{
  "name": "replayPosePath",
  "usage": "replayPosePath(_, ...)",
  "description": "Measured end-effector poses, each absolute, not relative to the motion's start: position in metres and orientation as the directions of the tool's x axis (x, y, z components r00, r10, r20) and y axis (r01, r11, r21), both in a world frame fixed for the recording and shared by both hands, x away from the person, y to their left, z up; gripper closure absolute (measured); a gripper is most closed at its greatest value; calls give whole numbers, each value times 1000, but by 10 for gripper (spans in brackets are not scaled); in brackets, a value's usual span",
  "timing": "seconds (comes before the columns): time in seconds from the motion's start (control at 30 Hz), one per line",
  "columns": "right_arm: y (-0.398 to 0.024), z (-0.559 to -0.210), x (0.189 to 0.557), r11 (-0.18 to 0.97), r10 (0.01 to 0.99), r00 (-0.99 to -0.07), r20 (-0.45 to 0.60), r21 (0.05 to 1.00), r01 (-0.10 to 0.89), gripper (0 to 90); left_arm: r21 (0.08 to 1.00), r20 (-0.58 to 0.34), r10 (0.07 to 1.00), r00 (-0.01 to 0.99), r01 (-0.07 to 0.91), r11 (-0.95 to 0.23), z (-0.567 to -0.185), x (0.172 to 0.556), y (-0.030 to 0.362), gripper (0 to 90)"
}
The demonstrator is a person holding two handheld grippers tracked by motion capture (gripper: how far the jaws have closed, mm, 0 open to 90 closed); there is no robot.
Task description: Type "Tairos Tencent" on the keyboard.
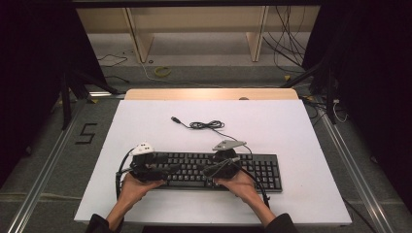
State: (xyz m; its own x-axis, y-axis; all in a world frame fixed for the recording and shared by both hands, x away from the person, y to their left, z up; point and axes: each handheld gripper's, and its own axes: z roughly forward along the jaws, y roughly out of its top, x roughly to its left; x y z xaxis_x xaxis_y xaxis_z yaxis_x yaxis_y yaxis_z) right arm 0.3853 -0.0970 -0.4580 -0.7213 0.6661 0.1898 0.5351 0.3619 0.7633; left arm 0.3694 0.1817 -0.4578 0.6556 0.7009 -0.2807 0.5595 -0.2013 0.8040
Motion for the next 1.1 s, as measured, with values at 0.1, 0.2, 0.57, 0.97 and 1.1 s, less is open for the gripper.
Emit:
replayPosePath(0.1, -96, -460, 386, 371, 672, -717, 184, 755, 541, 560, 805, -278, 699, 659, 557, -204, -458, 368, 182, 309)
replayPosePath(0.2, -94, -462, 386, 376, 679, -713, 176, 751, 543, 631, 807, -276, 697, 662, 554, -206, -457, 367, 183, 301)
replayPosePath(0.57, -94, -467, 389, 396, 695, -702, 156, 732, 555, 849, 823, -281, 691, 666, 537, -183, -455, 359, 191, 297)
replayPosePath(0.97, -93, -471, 391, 417, 697, -702, 146, 714, 563, 900, 826, -281, 694, 664, 535, -177, -457, 355, 196, 302)
replayPosePath(1.1, -93, -472, 391, 419, 700, -700, 145, 711, 565, 900, 825, -282, 696, 660, 537, -175, -458, 354, 197, 299)
